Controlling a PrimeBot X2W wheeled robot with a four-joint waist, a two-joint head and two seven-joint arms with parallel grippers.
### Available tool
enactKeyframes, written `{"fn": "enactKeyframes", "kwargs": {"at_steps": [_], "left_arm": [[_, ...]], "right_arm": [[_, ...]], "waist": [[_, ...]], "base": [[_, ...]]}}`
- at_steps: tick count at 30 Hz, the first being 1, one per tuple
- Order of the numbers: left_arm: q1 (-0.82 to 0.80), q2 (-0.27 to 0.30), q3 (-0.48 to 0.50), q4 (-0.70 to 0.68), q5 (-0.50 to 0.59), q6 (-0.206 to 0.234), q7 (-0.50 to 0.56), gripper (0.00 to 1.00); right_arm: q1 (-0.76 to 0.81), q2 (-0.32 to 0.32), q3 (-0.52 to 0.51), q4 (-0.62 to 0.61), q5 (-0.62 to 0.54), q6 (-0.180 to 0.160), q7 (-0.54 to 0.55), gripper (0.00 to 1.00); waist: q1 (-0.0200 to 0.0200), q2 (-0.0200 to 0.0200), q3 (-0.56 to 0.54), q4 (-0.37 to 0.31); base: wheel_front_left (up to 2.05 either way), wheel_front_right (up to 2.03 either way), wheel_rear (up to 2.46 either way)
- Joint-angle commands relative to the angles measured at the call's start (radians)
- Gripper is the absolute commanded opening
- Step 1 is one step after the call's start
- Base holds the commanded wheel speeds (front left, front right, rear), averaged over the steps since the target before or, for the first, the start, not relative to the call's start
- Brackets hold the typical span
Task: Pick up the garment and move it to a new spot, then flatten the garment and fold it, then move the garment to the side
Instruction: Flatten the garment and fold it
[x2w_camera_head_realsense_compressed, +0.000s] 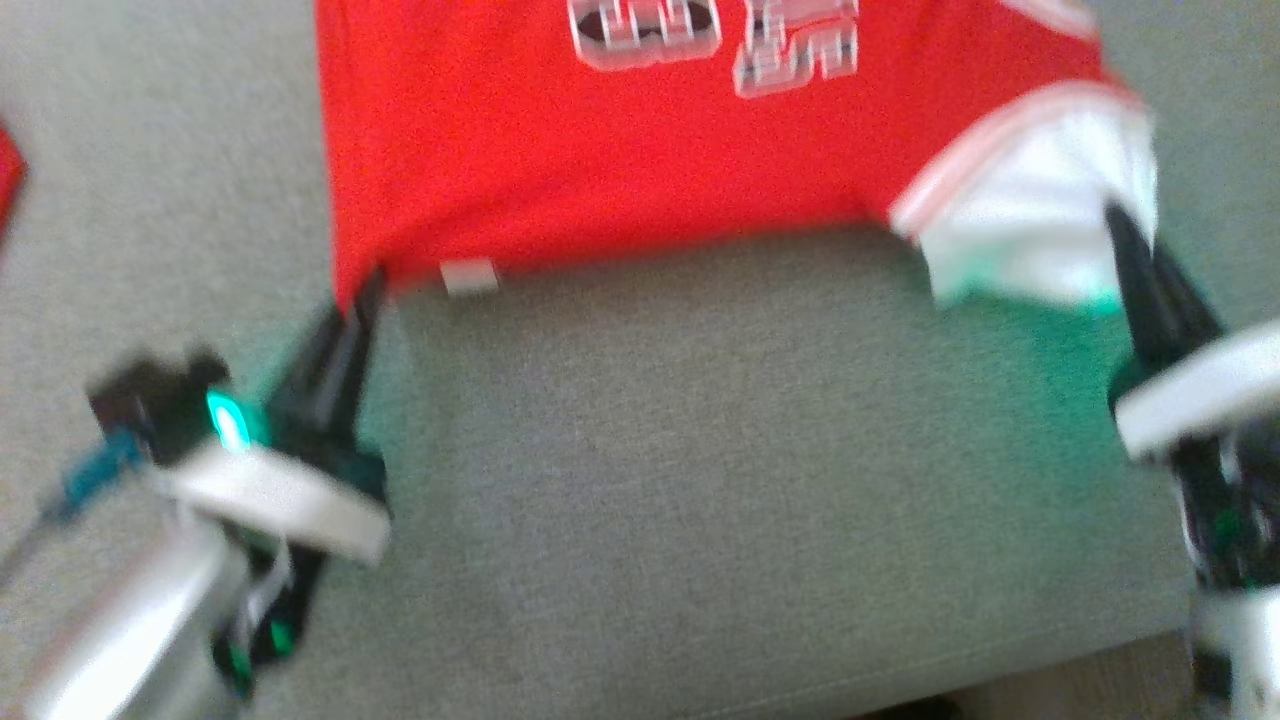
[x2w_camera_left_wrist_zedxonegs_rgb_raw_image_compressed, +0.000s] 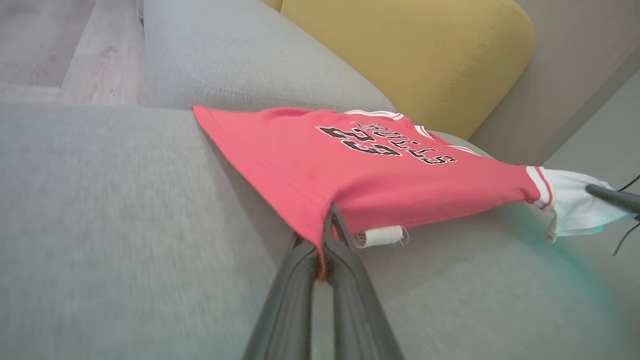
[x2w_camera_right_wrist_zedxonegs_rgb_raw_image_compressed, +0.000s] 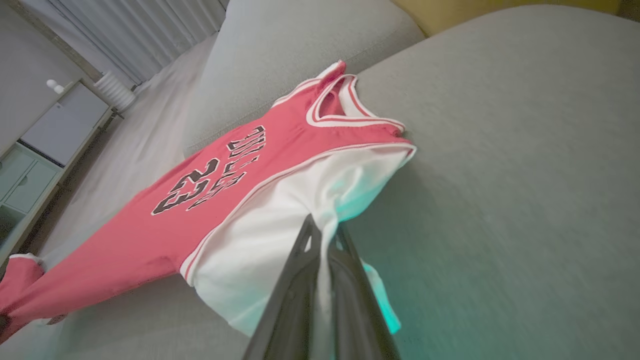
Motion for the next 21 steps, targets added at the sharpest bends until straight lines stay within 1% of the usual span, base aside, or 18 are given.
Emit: {"fn": "enactKeyframes", "kwargs": {"at_steps": [1,3,7,10,14,17,21], "left_arm": [[0.070,0.058,0.029,-0.092,-0.006,0.040,-0.021,0.00],[0.168,0.074,0.008,-0.160,0.004,0.089,-0.029,0.00],[0.345,0.079,-0.028,-0.281,0.002,0.178,-0.045,0.00],[0.441,0.076,-0.046,-0.347,-0.019,0.209,-0.054,0.00],[0.473,0.085,-0.049,-0.383,-0.042,0.210,-0.046,0.00],[0.439,0.116,-0.062,-0.397,-0.046,0.197,0.023,0.00],[0.352,0.140,-0.060,-0.410,-0.093,0.171,0.148,0.00]], "right_arm": [[0.096,-0.023,-0.011,-0.076,-0.015,0.008,0.025,0.00],[0.193,-0.018,-0.020,-0.120,-0.028,0.008,0.056,0.00],[0.365,0.009,-0.039,-0.213,-0.052,0.008,0.118,0.00],[0.459,0.030,-0.051,-0.272,-0.055,0.008,0.158,0.00],[0.488,0.040,-0.065,-0.308,-0.062,0.008,0.194,0.00],[0.454,0.043,-0.064,-0.318,-0.058,0.008,0.244,0.00],[0.358,0.024,-0.055,-0.299,-0.053,0.008,0.335,0.00]], "waist": [[0.0004,-0.0001,-0.108,0.004],[0.0004,-0.0001,-0.137,0.002],[0.0004,-0.0001,-0.168,-0.002],[0.0004,-0.0001,-0.175,-0.003],[0.0004,-0.0001,-0.174,-0.004],[0.0004,-0.0001,-0.172,-0.005],[0.0004,-0.0001,-0.152,-0.007]], "base": [[0.00,0.00,0.00],[0.00,0.00,0.00],[0.00,0.00,0.00],[0.00,0.00,0.00],[0.00,0.00,0.00],[0.00,0.00,0.00],[0.00,0.00,0.00]]}}
